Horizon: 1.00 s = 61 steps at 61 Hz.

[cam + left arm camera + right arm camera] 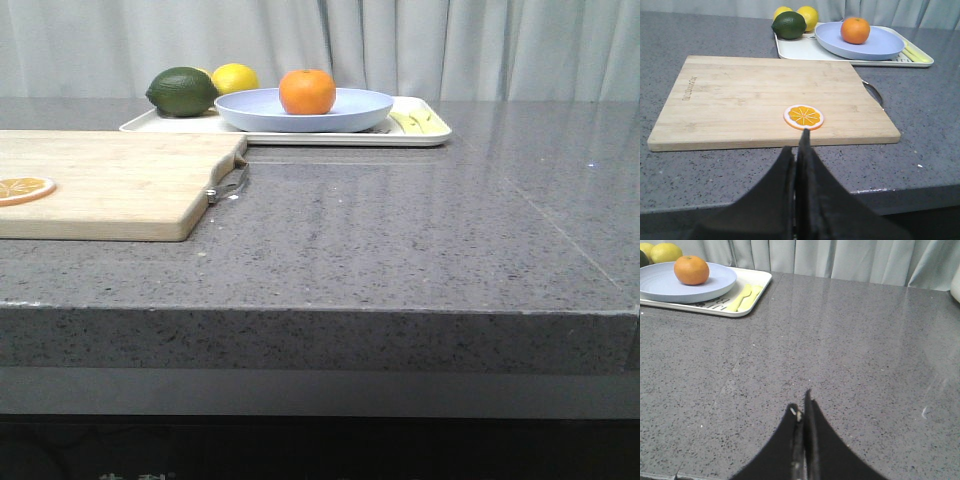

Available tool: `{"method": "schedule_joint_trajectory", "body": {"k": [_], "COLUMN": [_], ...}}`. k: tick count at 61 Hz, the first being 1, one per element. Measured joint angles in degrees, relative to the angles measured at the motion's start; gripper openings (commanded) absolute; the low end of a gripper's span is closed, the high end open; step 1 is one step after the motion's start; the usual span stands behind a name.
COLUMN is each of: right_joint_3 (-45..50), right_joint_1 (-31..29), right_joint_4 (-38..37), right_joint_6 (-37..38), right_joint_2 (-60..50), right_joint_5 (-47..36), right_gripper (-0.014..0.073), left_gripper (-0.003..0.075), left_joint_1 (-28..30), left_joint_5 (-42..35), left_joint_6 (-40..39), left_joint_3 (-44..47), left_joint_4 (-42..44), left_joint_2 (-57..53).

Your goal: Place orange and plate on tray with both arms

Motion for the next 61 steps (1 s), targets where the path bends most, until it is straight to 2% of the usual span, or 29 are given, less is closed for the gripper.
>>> {"method": "schedule_joint_trajectory", "body": {"k": [27,37,43,52,61], "right_joint_3": [0.0,0.0,0.0,0.0,0.0], "right_joint_1": [0.0,0.0,0.0,0.0,0.0], "right_joint_4": [0.0,0.03,0.03,0.14,0.13], "right_joint_6": [0.0,0.0,0.0,0.0,0.0], "right_joint_2": [0.0,0.0,0.0,0.0,0.0], "right_joint_5": [0.0,0.0,0.0,0.0,0.0], "right_gripper": [-0.0112,-0.0112,-0.0112,-0.0112,-0.0112], "left_gripper": [-0.0018,-0.0018,-0.0018,-0.0018,-0.0018], "left_joint_1": [0.0,0.0,0.0,0.38,4.89], "left_joint_5": [-0.22,-5.81,-9.03,-9.82,-12.33], "left_joint_6": [0.0,0.17,3.21,8.06,15.36], "left_joint_3": [0.0,0.14,0.53,0.53,2.41], "left_joint_4": [0.0,0.27,-0.51,-4.62,-11.76], "left_joint_2": [0.0,0.0,0.0,-0.1,-1.83]}}
